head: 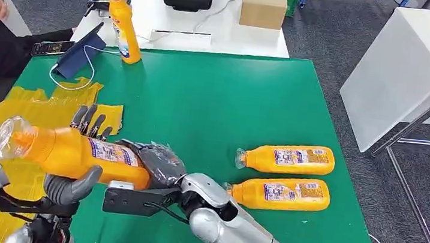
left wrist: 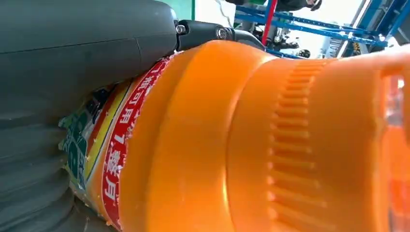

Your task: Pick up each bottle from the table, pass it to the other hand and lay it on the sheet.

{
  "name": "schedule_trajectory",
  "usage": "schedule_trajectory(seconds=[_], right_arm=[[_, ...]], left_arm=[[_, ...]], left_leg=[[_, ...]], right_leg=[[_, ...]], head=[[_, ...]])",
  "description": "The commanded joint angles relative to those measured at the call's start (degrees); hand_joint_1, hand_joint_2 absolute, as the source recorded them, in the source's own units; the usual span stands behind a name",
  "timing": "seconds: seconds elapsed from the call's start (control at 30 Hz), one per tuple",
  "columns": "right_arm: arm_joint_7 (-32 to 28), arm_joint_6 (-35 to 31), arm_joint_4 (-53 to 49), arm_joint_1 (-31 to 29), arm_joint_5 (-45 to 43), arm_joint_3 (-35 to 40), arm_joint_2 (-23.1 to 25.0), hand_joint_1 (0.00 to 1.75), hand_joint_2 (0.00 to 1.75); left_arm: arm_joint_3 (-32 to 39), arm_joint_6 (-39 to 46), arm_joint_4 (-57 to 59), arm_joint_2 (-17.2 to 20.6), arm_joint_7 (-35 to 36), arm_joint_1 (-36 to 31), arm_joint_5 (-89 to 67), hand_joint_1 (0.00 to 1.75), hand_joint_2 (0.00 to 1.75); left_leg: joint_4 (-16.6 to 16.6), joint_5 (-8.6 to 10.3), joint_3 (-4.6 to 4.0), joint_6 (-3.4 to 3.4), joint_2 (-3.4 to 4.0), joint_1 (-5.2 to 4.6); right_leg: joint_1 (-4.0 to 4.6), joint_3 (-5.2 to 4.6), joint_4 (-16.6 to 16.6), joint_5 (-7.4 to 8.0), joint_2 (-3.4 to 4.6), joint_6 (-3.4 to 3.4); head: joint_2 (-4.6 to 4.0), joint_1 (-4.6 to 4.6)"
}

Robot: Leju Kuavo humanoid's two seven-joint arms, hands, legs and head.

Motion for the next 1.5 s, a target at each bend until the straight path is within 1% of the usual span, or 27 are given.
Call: schedule_trajectory(seconds=[0.03,0.13,0.17,0.2,0.43,0.53,0.67,0.8,0.83,0.87,0.9,0.93,0.97,1.03,1.1,1.13,1.17,1.2,1.23,1.27,1.3,1.37,1.4,1.43,1.47,1.5], right_arm=[[-0.2,2.3,5.6,-1.1,0.3,7.0,-0.8,1.75,1.75],[-0.2,2.3,5.7,-1.2,0.3,7.0,-0.9,1.75,1.75],[-0.2,2.2,5.4,-1.2,0.3,7.2,-1.0,1.75,1.75],[-0.2,2.1,5.3,-1.3,0.3,7.3,-1.0,1.75,1.75],[0.5,-0.1,4.6,-0.3,1.2,5.7,-2.3,1.75,1.75],[0.9,-2.6,1.9,2.0,3.7,2.2,-3.8,1.75,1.75],[1.1,-3.6,-0.2,4.2,5.1,-1.6,-4.9,1.75,1.75],[0.9,-4.1,-1.6,6.0,6.3,-4.5,-5.3,1.75,1.75],[0.8,-4.6,-2.9,7.1,6.7,-5.9,-5.6,1.66,1.75],[0.5,-5.3,-3.6,7.6,7.2,-6.5,-5.7,0.33,1.75],[0.6,-5.9,-5.0,8.5,7.9,-7.5,-6.0,0.00,1.75],[0.5,-6.1,-8.0,10.3,8.3,-9.6,-6.5,0.00,1.75],[0.4,-5.9,-10.5,11.5,9.2,-10.9,-7.0,0.00,0.00],[0.1,-4.6,-16.6,14.6,11.4,-13.8,-8.2,0.00,0.00],[0.5,-3.4,-18.3,15.3,11.7,-14.4,-8.5,0.00,0.00],[0.5,-3.4,-18.3,15.3,11.7,-14.4,-8.5,0.00,0.00],[0.5,-3.4,-18.3,15.3,11.7,-14.4,-8.5,0.00,0.00],[0.4,-3.6,-19.2,15.4,13.0,-14.5,-9.3,0.00,0.00],[0.4,-4.2,-21.7,16.2,12.6,-15.1,-11.2,0.00,0.00],[0.4,-4.3,-23.8,17.3,12.5,-16.1,-12.5,0.00,0.00],[0.5,-4.5,-27.5,19.7,12.5,-17.7,-14.7,0.00,0.00],[0.3,-4.5,-32.6,23.7,13.6,-19.8,-18.0,0.00,0.00],[-0.1,-4.7,-34.8,25.4,13.8,-21.1,-19.8,0.00,0.00],[-0.8,-5.1,-37.2,27.5,14.5,-22.8,-22.0,0.00,0.00],[-1.1,-5.4,-38.8,29.0,14.9,-24.2,-23.2,0.00,0.00],[-1.4,-5.4,-40.6,30.7,15.4,-25.7,-25.2,0.00,0.00]], left_arm=[[-2.2,-1.1,2.6,0.4,0.3,-3.5,0.2,0.00,1.75],[-2.2,-1.4,2.8,0.4,0.1,-3.5,0.4,0.00,1.75],[-2.1,-1.8,3.0,0.3,-0.4,-3.7,0.8,0.82,1.75],[-2.0,-2.5,3.0,0.3,-1.3,-3.8,0.8,1.75,1.75],[-0.9,-0.7,2.2,-0.2,-3.4,-3.9,-3.9,1.75,1.75],[0.8,0.9,2.5,-0.7,-4.2,-4.3,-6.7,1.75,1.75],[2.9,0.6,2.9,-0.8,-4.3,-3.7,-5.5,1.75,1.75],[3.2,-0.1,2.6,-0.8,-4.4,-3.1,-5.3,1.75,1.75],[3.2,0.2,2.3,-0.8,-5.0,-3.0,-6.2,1.75,1.75],[3.2,0.8,2.1,-0.8,-5.5,-3.0,-7.3,1.75,1.75],[3.4,3.3,1.7,-0.5,-7.2,-3.0,-12.3,1.75,1.75],[3.3,7.9,1.0,-0.3,-9.8,-3.1,-21.7,1.75,1.75],[3.8,11.7,0.6,-0.2,-10.7,-3.1,-29.6,1.75,1.75],[5.2,19.4,0.3,1.1,-10.3,-2.9,-48.6,1.75,1.75],[6.0,19.3,0.2,1.4,-10.5,-2.7,-48.6,1.75,1.75],[6.0,19.3,0.2,1.4,-10.5,-2.7,-48.6,1.75,1.75],[6.0,19.3,0.2,1.4,-10.5,-2.7,-48.6,1.75,1.75],[6.9,26.2,1.0,2.2,-9.6,-2.2,-64.0,1.75,1.75],[7.5,31.0,2.2,3.7,-7.9,-1.1,-74.4,1.75,1.75],[8.7,32.2,3.4,5.2,-5.6,-0.2,-80.6,1.75,1.75],[10.1,31.1,5.5,6.9,-3.8,0.7,-81.4,1.75,1.75],[12.6,30.6,9.7,9.1,-2.4,1.6,-84.1,1.75,1.75],[13.9,30.1,11.8,10.0,-1.6,1.9,-85.6,1.75,1.75],[15.2,29.5,14.1,10.9,-0.9,2.3,-87.3,1.75,1.75],[15.9,28.8,15.7,11.5,-0.7,2.6,-88.2,1.75,1.75],[16.8,28.4,17.4,11.9,-0.3,3.0,-89.1,1.75,1.75]], left_leg=[[-0.1,-0.04,0.22,-0.03,-0.13,0.04],[-0.1,-0.05,0.26,-0.05,-0.15,0.05],[-0.1,-0.08,0.34,-0.07,-0.18,0.07],[-0.1,-0.02,0.19,-0.04,-0.15,0.02],[-0.1,-0.03,0.22,-0.04,-0.22,0.06],[-0.1,-0.02,0.18,-0.02,-0.24,0.06],[-0.1,-0.05,0.27,-0.02,-0.34,0.06],[-0.1,-0.02,0.16,-0.02,-0.20,0.03],[-0.1,-0.05,0.23,-0.02,-0.25,0.06],[-0.1,-0.02,0.15,-0.02,-0.23,0.03],[-0.1,-0.03,0.19,-0.02,-0.29,0.04],[0.0,-0.02,0.11,-0.01,-0.21,0.04],[0.0,-0.04,0.14,-0.02,-0.29,0.05],[0.0,-0.04,0.10,-0.01,-0.30,0.04],[0.0,-0.05,0.09,0.00,-0.44,0.02],[0.0,-0.05,0.00,-0.02,-0.22,-0.02],[0.0,-0.13,0.09,-0.04,-0.11,0.05],[0.0,-0.09,0.08,-0.01,-0.07,0.00],[0.0,-0.13,0.17,-0.03,-0.09,0.02],[-0.1,-0.06,0.10,-0.01,-0.18,-0.01],[-0.1,-0.10,0.18,-0.02,-0.14,0.01],[-0.2,-0.09,0.30,-0.02,-0.14,-0.03],[-0.2,-0.05,0.25,-0.01,-0.19,-0.05],[-0.2,-0.09,0.39,-0.03,-0.29,-0.03],[-0.2,-0.06,0.26,-0.01,-0.31,-0.07],[-0.2,-0.11,0.34,-0.03,-0.32,-0.03]], right_leg=[[0.05,0.27,-0.1,-0.08,-0.19,-0.01],[0.06,0.33,-0.1,-0.09,-0.23,-0.01],[0.08,0.42,-0.2,-0.14,-0.29,-0.01],[0.03,0.24,-0.1,-0.08,-0.21,-0.01],[0.07,0.30,-0.1,-0.10,-0.31,0.00],[0.07,0.27,-0.1,-0.08,-0.32,0.01],[0.08,0.39,-0.2,-0.15,-0.46,0.03],[0.04,0.20,-0.1,-0.08,-0.27,0.01],[0.07,0.30,-0.1,-0.12,-0.34,0.02],[0.04,0.20,-0.1,-0.09,-0.30,0.01],[0.05,0.28,-0.1,-0.11,-0.38,0.02],[0.05,0.17,-0.1,-0.07,-0.27,0.01],[0.07,0.24,-0.1,-0.11,-0.38,0.02],[0.06,0.20,-0.1,-0.12,-0.38,0.02],[0.03,0.24,0.0,-0.16,-0.47,0.03],[-0.01,0.07,0.0,-0.09,-0.22,0.01],[0.05,0.16,0.0,-0.12,-0.16,0.00],[0.00,0.11,0.0,-0.09,-0.11,0.01],[0.02,0.21,0.0,-0.14,-0.17,0.00],[-0.02,0.16,0.0,-0.10,-0.25,0.01],[0.01,0.22,-0.1,-0.13,-0.23,0.01],[-0.03,0.33,-0.1,-0.13,-0.23,0.01],[-0.05,0.28,-0.1,-0.12,-0.26,0.01],[-0.02,0.45,-0.2,-0.18,-0.38,0.01],[-0.06,0.32,-0.1,-0.16,-0.35,0.01],[-0.02,0.42,-0.2,-0.20,-0.38,0.01]], head=[[0.00,0.00],[0.00,0.00],[0.00,0.00],[0.00,0.00],[0.00,0.00],[0.00,0.00],[0.00,0.00],[0.00,0.00],[0.00,0.00],[0.00,0.00],[0.00,0.00],[0.00,0.00],[0.00,0.00],[0.00,-0.02],[0.00,0.02],[0.00,0.02],[0.00,0.00],[0.00,-0.02],[0.00,0.00],[0.02,0.00],[0.00,0.02],[0.00,-0.02],[0.00,0.02],[0.00,0.00],[0.00,0.00],[0.00,0.00]])
